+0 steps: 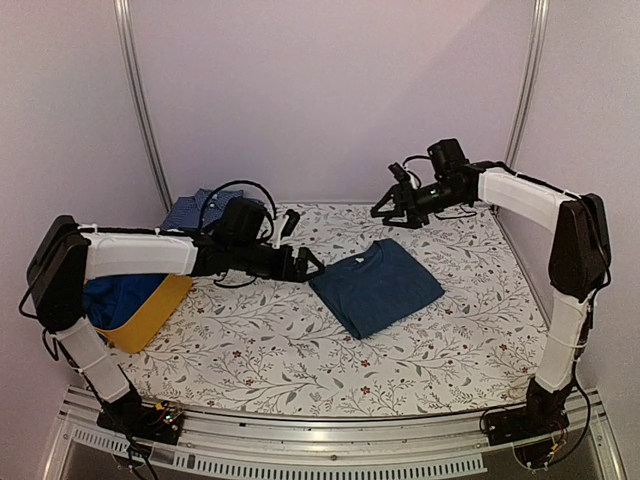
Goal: Fold and stack the mixed laundry pile
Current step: Turn over the square-folded T-shirt at the center of the board, then move the square-folded T-shirt to the center of the board.
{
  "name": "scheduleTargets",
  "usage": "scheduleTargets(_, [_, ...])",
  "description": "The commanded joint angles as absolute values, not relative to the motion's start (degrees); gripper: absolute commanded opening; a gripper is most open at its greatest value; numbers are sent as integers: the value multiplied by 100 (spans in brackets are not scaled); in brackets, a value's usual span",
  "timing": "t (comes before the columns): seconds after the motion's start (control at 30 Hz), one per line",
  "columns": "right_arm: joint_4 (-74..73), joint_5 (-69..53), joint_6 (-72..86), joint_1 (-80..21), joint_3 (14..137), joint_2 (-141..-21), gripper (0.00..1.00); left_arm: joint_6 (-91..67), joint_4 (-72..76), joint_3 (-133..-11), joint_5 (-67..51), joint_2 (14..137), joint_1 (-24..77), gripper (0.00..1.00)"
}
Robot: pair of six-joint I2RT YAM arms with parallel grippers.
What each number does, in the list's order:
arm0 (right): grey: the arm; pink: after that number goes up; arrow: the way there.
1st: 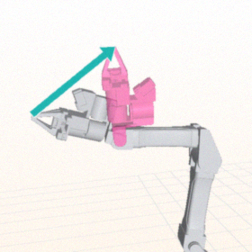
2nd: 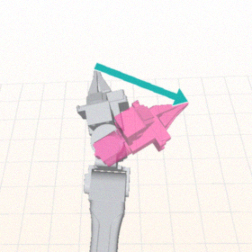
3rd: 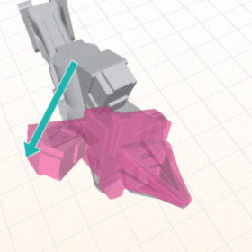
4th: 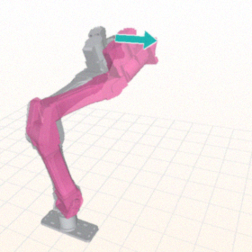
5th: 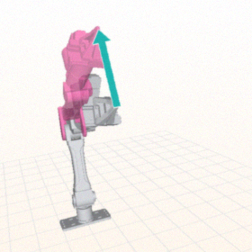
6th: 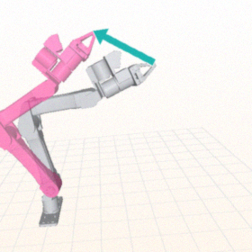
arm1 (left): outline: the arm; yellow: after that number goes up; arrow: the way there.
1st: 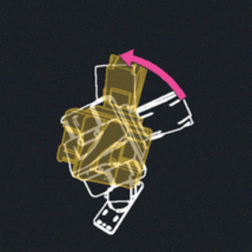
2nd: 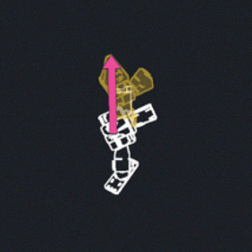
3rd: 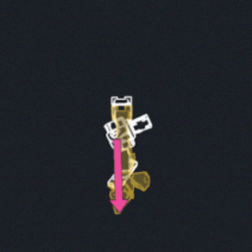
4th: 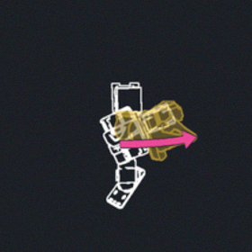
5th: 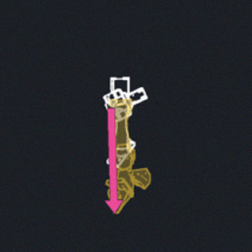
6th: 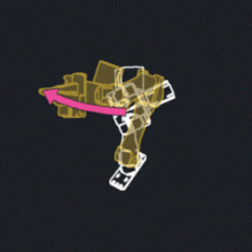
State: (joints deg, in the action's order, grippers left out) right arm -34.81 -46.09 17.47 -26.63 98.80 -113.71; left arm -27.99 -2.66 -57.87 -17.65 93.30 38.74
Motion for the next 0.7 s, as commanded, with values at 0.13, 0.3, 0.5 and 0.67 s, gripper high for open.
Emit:
scheduleTargets(0.13, [-3348,-4123,1298,-1715,8613,-11468,54,-2714,-238,-7739,-2483,11258,4662,80])
scheduleTargets(0.3, [-2970,-4165,1315,-1725,7813,-11659,47,-2608,-835,-8591,-2761,12312,4859,59])
scheduleTargets(0.5, [-2576,-4383,1452,-1893,6632,-11384,44,-2453,-1233,-7925,-2696,12392,4603,35])
scheduleTargets(0.67, [-2277,-4847,1783,-2681,5790,-10869,44,-1975,-1519,-7045,-2305,11937,4142,32])
